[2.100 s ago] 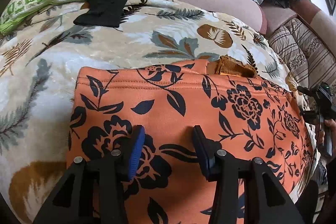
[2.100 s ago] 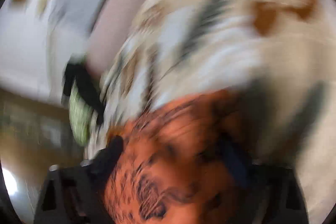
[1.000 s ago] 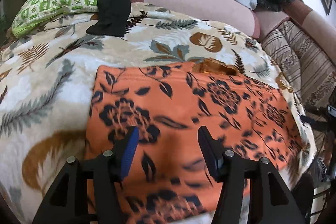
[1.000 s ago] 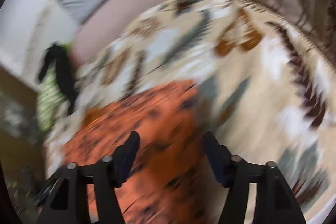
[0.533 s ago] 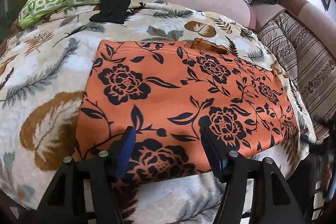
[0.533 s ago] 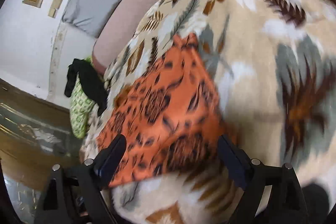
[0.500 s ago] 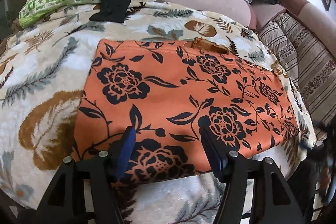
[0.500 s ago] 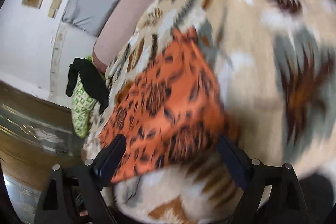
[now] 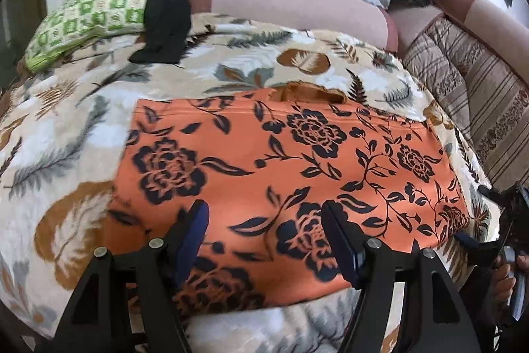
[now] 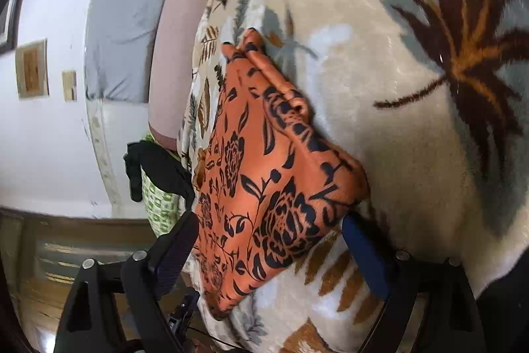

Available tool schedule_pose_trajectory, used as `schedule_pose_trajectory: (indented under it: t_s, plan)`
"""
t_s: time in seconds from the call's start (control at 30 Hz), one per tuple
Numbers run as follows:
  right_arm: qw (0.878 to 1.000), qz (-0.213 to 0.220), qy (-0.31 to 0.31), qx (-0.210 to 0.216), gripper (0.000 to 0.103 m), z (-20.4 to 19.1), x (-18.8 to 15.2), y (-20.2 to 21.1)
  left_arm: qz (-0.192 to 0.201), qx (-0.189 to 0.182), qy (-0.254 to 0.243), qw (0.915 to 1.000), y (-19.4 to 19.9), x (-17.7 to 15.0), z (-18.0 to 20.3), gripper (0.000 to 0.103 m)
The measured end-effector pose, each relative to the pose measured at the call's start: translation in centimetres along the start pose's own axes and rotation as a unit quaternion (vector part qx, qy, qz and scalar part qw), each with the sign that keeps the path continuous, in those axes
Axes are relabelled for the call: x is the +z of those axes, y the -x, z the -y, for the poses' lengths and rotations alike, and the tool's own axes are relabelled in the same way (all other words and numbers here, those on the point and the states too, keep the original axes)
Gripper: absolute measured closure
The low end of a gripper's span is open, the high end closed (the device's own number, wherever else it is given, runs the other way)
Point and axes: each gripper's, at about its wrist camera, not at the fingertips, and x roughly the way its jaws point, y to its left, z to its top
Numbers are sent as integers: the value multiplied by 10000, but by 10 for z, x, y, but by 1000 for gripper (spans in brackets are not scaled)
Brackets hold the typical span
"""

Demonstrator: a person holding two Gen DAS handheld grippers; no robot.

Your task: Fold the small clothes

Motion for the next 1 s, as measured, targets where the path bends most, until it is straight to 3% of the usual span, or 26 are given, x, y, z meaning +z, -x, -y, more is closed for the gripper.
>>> schedule_pose_trajectory:
  t_s: [0.1, 0.2, 0.27, 0.47, 0.6, 0.67, 0.8, 1.0]
  plan:
    - [9996, 147, 234, 21, 12, -9, 8, 7, -211, 143, 43, 9997, -22, 6, 6, 32]
    - [9986, 121, 472, -217, 12, -18, 15, 4, -340, 218, 194, 9990, -36, 11, 8, 32]
    - [9972, 111, 616, -415, 12, -18, 18, -4, -370, 249, 249, 9987, -41, 12, 10, 32]
    - [9949, 282, 848, -460, 12, -30, 24, -3, -415, 288, 188, 9985, -46, 23, 19, 32]
    - [9871, 452, 1399, -635, 12, -51, 26, -4, -327, 330, 156, 9988, -53, 30, 25, 27]
    - [9833, 370, 1562, -859, 12, -51, 27, -10, -555, 449, 142, 9973, -70, 28, 27, 27]
    - [9863, 252, 1425, -795, 12, -41, 30, -17, -567, 632, -42, 9964, -75, 26, 33, 26]
    - [9805, 295, 1758, -831, 12, -52, 30, -17, -531, 587, 128, 9968, -68, 33, 32, 26]
